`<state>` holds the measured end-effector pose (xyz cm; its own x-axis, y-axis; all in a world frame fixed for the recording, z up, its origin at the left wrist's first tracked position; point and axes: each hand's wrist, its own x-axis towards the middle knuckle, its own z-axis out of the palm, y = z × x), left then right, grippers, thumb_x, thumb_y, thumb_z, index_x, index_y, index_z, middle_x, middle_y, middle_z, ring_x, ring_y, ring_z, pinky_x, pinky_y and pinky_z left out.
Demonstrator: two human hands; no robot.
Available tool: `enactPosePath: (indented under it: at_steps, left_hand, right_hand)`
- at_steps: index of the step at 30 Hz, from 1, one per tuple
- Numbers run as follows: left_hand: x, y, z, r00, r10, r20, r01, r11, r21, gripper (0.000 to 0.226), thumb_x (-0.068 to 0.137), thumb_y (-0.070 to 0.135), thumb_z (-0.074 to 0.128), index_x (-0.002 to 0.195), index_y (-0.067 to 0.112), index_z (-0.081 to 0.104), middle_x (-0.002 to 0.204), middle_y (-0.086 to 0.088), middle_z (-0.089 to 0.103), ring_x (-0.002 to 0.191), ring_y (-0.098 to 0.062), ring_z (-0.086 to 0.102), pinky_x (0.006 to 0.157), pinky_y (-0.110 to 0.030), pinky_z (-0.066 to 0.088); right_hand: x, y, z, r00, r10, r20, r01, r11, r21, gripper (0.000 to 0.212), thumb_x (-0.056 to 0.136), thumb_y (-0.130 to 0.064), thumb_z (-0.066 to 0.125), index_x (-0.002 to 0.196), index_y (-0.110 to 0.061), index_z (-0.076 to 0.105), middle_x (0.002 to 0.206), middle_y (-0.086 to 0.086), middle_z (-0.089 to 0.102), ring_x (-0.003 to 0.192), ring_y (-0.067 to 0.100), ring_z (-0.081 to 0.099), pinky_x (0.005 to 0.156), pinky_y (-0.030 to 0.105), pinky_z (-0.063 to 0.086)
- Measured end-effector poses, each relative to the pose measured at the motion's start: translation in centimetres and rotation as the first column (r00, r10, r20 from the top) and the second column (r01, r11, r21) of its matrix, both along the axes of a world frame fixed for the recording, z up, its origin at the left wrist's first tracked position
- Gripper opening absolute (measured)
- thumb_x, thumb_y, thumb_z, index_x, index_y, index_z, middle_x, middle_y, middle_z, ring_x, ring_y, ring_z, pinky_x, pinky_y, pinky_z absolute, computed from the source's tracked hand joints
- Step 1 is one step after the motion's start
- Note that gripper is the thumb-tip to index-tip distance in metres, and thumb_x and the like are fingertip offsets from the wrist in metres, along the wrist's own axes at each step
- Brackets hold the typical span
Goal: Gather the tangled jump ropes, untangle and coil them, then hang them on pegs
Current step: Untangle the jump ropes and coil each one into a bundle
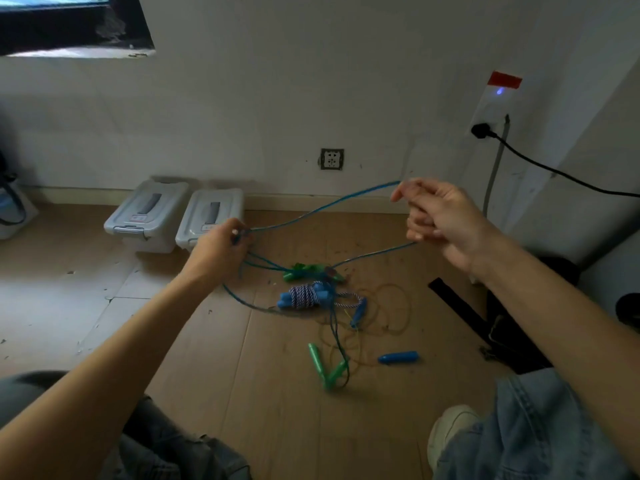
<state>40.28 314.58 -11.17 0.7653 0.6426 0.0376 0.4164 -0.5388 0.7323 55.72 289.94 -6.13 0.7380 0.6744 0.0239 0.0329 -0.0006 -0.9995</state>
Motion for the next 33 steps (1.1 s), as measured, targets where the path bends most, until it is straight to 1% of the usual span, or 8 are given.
enactPosePath:
  at_steps: [2,4,8,13,19,25,30,33]
  left_hand:
    - [0.1,-0.4,1.1,0.976,0.066,0.21,0.002,0.95,-0.311,0.016,0.094,0.009,0.045,0.084,0.013,0.057,0.08,-0.013,0.064,0.078,-0.027,0.059,0.076,-0.039,0.049]
    - [0.4,-1.2,1.7,0.973,-0.038,0.226,0.104,0.953,-0.285,0.023,0.094,0.009,0.045,0.076,0.018,0.056,0.067,-0.004,0.06,0.066,-0.018,0.059,0.069,-0.031,0.049]
    - [1.1,-4.6,2.3,0.912,-0.408,0.052,0.41,0.909,-0.074,0.027,0.091,0.017,0.051,0.068,0.028,0.056,0.05,0.011,0.055,0.044,0.0,0.048,0.047,-0.012,0.039]
    - [1.4,-5.2,2.6,0.894,-0.446,-0.041,0.447,0.882,0.152,0.026,0.092,0.016,0.049,0.067,0.024,0.05,0.056,0.009,0.052,0.046,-0.003,0.044,0.05,-0.017,0.036]
    - [0.7,-5.1,2.3,0.849,-0.502,-0.165,0.522,0.846,0.112,0.02,0.093,0.018,0.049,0.074,0.023,0.054,0.058,0.011,0.052,0.045,0.002,0.047,0.047,-0.01,0.035]
    - [1.1,-5.3,2.3,0.873,-0.479,-0.091,0.487,0.866,0.11,0.022,0.093,0.023,0.048,0.072,0.021,0.056,0.058,0.01,0.054,0.046,0.002,0.048,0.046,-0.01,0.037]
    - [-0.1,-1.2,0.3,0.91,-0.054,-0.412,0.231,0.889,0.394,0.021,0.097,0.018,0.041,0.106,0.01,0.058,0.101,-0.01,0.061,0.091,-0.027,0.057,0.079,-0.036,0.045]
    - [-0.8,-0.1,-0.2,0.783,0.009,-0.622,0.309,0.862,0.401,0.036,0.093,0.017,0.048,0.129,0.017,0.047,0.131,-0.012,0.051,0.117,-0.031,0.05,0.096,-0.041,0.043]
  right_hand:
    - [-0.2,0.0,-0.9,0.968,0.065,0.244,0.033,0.925,-0.378,0.019,0.095,-0.025,0.048,0.086,-0.015,0.062,0.05,-0.011,0.047,0.044,0.006,0.042,0.046,0.019,0.041]
    - [-1.1,0.4,-2.1,0.908,0.266,0.325,0.019,0.747,-0.664,0.027,0.092,-0.025,0.054,0.116,-0.012,0.057,0.086,0.002,0.063,0.074,0.014,0.059,0.068,0.025,0.049]
    - [-3.2,1.7,-2.0,0.825,0.444,0.351,-0.107,0.732,-0.673,0.093,0.072,-0.046,0.071,0.146,-0.026,0.018,0.147,-0.002,0.032,0.133,0.015,0.032,0.106,0.033,0.029]
    - [-4.4,2.8,-2.4,0.844,0.492,0.215,-0.348,0.806,-0.479,0.012,0.09,-0.028,0.058,0.092,-0.018,0.065,0.072,-0.004,0.067,0.068,0.005,0.064,0.071,0.018,0.05]
    - [-4.3,3.0,-2.2,0.835,0.474,0.278,-0.303,0.819,-0.487,0.035,0.08,-0.039,0.064,0.11,-0.023,0.055,0.104,-0.01,0.059,0.096,0.006,0.058,0.077,0.018,0.05]
    - [-4.7,3.5,-2.0,0.931,0.318,0.183,-0.244,0.909,-0.338,0.018,0.092,-0.018,0.053,0.084,-0.006,0.063,0.078,0.003,0.07,0.07,0.009,0.067,0.066,0.024,0.055]
    - [-1.6,1.5,0.2,0.988,-0.148,-0.052,0.152,0.985,0.086,0.025,0.098,-0.018,0.041,0.077,-0.012,0.053,0.046,-0.008,0.049,0.042,0.008,0.047,0.057,0.024,0.044]
    - [-1.6,1.3,0.3,0.992,-0.111,-0.059,0.119,0.982,0.146,0.026,0.1,-0.021,0.038,0.081,-0.012,0.053,0.044,-0.008,0.034,0.036,0.006,0.027,0.039,0.02,0.027]
